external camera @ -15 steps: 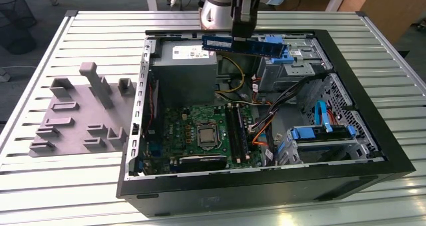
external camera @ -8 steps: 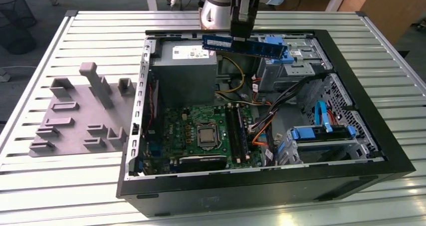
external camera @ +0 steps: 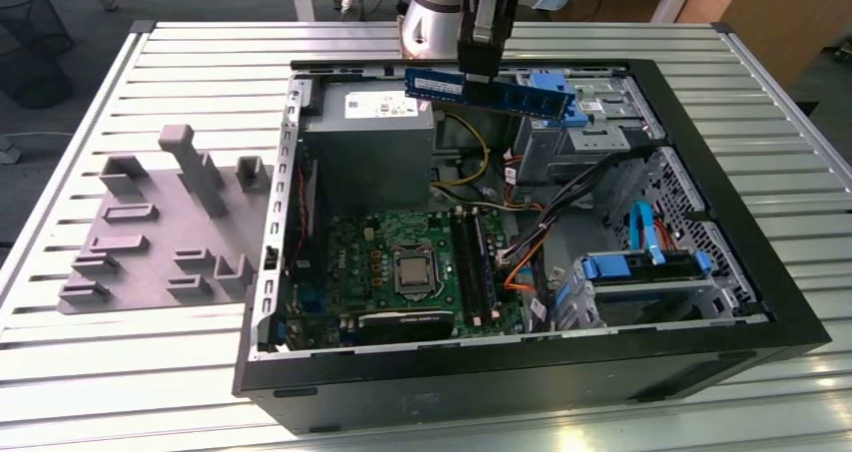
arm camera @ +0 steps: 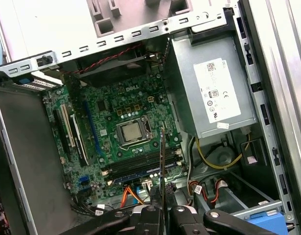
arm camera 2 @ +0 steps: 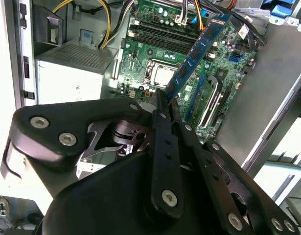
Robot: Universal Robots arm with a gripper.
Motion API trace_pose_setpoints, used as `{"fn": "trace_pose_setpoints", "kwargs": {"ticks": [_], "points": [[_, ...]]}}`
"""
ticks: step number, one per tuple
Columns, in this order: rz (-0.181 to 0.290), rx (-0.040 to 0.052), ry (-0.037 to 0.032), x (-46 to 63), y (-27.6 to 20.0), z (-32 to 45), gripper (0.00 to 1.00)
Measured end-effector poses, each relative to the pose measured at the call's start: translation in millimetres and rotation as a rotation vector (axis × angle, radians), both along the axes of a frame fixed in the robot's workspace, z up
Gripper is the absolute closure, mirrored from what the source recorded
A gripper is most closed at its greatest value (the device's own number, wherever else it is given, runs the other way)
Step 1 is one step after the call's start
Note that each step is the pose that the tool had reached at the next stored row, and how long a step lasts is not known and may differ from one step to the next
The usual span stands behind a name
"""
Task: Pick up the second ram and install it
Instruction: 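Insert the second ram into the second slot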
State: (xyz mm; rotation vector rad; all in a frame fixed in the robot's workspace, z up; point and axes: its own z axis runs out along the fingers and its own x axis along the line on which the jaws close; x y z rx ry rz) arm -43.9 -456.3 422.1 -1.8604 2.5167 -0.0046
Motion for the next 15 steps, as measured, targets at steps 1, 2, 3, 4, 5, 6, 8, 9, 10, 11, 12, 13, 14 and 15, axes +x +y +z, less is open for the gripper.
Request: {"fn": "trace_pose_setpoints", "kwargs": {"ticks": [1,2,3,4,5,6,8,9,10,11,12,13,14,15], "points": [[-0.005,0.0,0.0,0.0,0.0,0.0,0.86],[-0.011,0.0,0.0,0.0,0.0,0.0,0.86],[-0.017,-0.0001,0.0,0.0,0.0,0.0,0.86],[-0.023,-0.0001,0.0,0.0,0.0,0.0,0.86],[-0.03,-0.0001,0.0,0.0,0.0,0.0,0.86],[-0.037,-0.0001,0.0,0.0,0.0,0.0,0.86],[-0.05,0.0,0.0,0.0,0.0,0.0,0.86],[-0.056,0.0,0.0,0.0,0.0,0.0,0.86],[-0.062,0.0,0.0,0.0,0.0,0.0,0.86],[-0.069,0.0,0.0,0.0,0.0,0.0,0.86],[-0.075,0.0,0.0,0.0,0.0,0.0,0.86],[-0.081,0.0,0.0,0.0,0.0,0.0,0.86],[-0.087,-0.0001,0.0,0.0,0.0,0.0,0.86],[-0.094,0.0,0.0,0.0,0.0,0.0,0.86]]}}
